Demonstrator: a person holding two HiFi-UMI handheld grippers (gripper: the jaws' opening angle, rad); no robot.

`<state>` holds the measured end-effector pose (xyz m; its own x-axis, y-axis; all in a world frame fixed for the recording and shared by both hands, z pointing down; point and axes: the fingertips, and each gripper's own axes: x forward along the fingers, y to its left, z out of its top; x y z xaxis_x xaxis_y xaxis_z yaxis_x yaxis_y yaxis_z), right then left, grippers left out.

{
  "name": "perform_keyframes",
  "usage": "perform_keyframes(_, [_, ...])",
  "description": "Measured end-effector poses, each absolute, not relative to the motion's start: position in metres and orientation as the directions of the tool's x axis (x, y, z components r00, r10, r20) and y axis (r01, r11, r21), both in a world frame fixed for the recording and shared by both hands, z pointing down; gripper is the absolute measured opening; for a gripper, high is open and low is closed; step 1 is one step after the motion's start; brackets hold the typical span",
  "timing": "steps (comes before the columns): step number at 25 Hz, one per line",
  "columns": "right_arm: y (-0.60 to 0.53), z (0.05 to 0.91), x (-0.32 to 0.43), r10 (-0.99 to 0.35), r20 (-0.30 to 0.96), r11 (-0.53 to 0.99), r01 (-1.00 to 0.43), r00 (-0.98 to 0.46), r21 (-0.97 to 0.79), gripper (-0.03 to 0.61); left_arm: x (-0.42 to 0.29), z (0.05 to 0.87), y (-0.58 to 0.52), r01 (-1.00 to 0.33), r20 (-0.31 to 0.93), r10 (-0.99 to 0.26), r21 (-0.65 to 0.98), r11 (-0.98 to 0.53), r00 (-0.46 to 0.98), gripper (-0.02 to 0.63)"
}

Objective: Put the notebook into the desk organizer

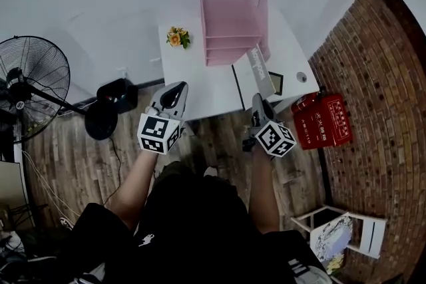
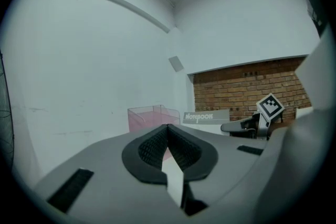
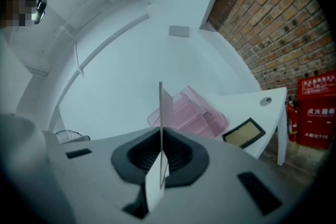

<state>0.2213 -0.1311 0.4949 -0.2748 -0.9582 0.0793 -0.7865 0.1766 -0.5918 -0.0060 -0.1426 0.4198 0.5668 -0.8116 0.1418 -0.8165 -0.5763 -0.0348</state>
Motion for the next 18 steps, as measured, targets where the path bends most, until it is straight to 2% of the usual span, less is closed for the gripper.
perform_keyframes(6, [-0.157,0.508,0.222,-0.956,0.072,0.150,-0.689,-0.283,-0.709,0.011,0.008,0.429,-0.160,-0.810,0.171,-0.801,-0.026,-0.586,0.574,0.003])
perform_keyframes(18, [-0.195,0.524,0.202,-0.946,0.050,0.140,-0.542,-0.320,-0.829,0.011,0.030,0.446,-0.217,-0.778,0.212,-0.763,-0.022,-0.628,0.610,0.003])
